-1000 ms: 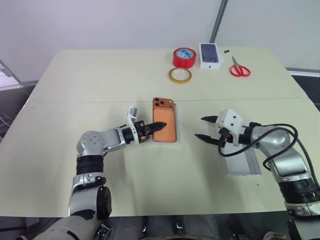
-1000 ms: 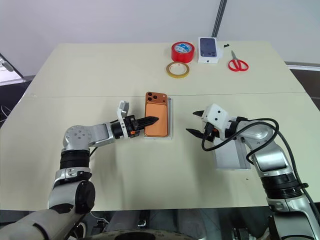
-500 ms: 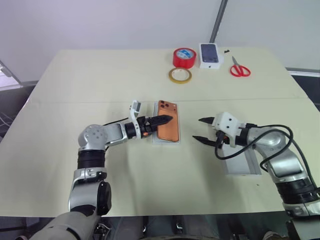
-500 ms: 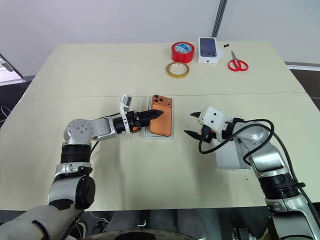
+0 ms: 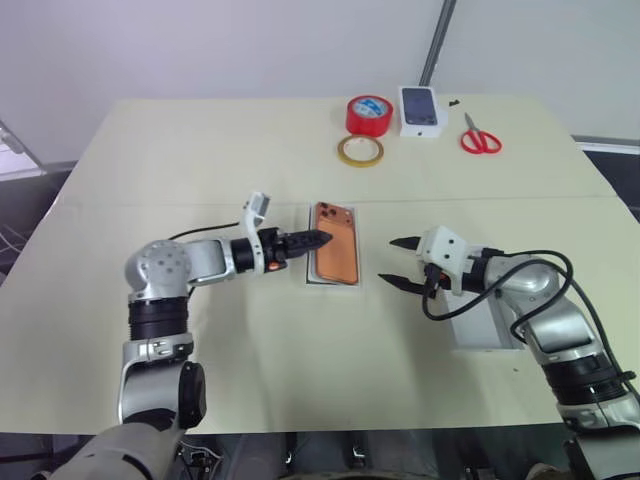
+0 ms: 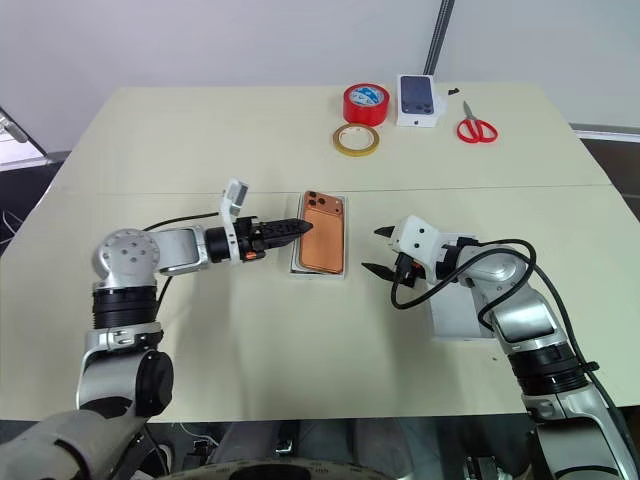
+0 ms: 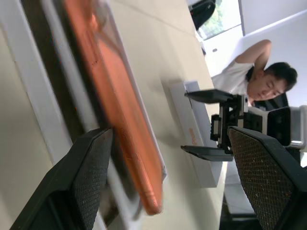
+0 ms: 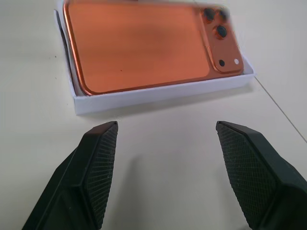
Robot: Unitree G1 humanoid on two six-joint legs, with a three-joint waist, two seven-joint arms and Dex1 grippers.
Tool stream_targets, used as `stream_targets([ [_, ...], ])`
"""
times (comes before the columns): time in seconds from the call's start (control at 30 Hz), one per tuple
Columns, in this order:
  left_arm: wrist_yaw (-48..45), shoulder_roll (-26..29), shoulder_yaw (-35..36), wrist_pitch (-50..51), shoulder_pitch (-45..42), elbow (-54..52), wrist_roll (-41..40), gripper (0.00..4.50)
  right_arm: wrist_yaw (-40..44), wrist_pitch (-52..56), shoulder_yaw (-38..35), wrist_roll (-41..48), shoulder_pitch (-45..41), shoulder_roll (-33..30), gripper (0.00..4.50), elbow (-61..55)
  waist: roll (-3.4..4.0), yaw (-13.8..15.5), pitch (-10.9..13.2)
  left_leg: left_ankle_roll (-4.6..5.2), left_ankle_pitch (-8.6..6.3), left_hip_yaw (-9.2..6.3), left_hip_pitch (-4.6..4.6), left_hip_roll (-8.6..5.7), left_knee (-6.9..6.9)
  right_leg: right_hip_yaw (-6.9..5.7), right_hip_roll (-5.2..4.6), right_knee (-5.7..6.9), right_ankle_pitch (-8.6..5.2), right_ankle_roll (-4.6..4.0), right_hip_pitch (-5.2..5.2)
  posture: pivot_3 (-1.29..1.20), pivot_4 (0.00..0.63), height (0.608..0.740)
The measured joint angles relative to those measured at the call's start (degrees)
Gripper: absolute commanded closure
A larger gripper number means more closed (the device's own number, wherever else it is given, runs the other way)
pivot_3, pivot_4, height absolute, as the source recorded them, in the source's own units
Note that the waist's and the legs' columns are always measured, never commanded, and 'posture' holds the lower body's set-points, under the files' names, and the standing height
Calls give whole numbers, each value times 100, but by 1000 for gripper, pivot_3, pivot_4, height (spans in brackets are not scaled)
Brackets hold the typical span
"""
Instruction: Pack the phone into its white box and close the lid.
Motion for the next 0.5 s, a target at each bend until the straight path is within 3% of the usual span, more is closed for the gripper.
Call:
stream_targets([
  [0.2, 81, 296, 284, 42, 11, -161, -15, 516, -37, -44, 50, -33, -82, 84, 1066, 105, 0, 16, 0, 0, 0, 0, 0, 0, 1, 0, 0, 0, 0, 0, 0, 0, 150, 740],
  [0.23, 78, 333, 196, -162, 25, -207, 108, 742, -50, -44, 65, -55, -132, 136, 1066, 127, 0, 18, 0, -1, 0, 0, 0, 0, 1, 0, 0, 0, 0, 0, 1, 0, 150, 740],
  [0.27, 63, 406, 75, -404, 36, -215, 285, 1021, -64, -48, 69, -65, -187, 187, 1066, 154, 0, 17, 0, -1, 0, 0, 0, 0, 1, 0, 0, 0, 0, 0, 0, 0, 150, 740],
  [0.37, -168, 857, -795, -1705, 223, -207, 1293, 2324, -227, -51, 98, -205, -344, 226, 1955, 355, 1, 9, 0, -1, 0, 0, 1, -1, -1, 0, 0, -2, 0, 0, 0, 0, 150, 740],
  [0.5, -576, 1038, -1849, -3169, 530, -142, 2412, 4315, -617, -259, 183, -612, -580, 323, 3939, 766, 1, 16, 0, -1, 0, 1, 0, -1, -2, 0, -1, -4, 0, -1, 0, 0, 150, 740],
])
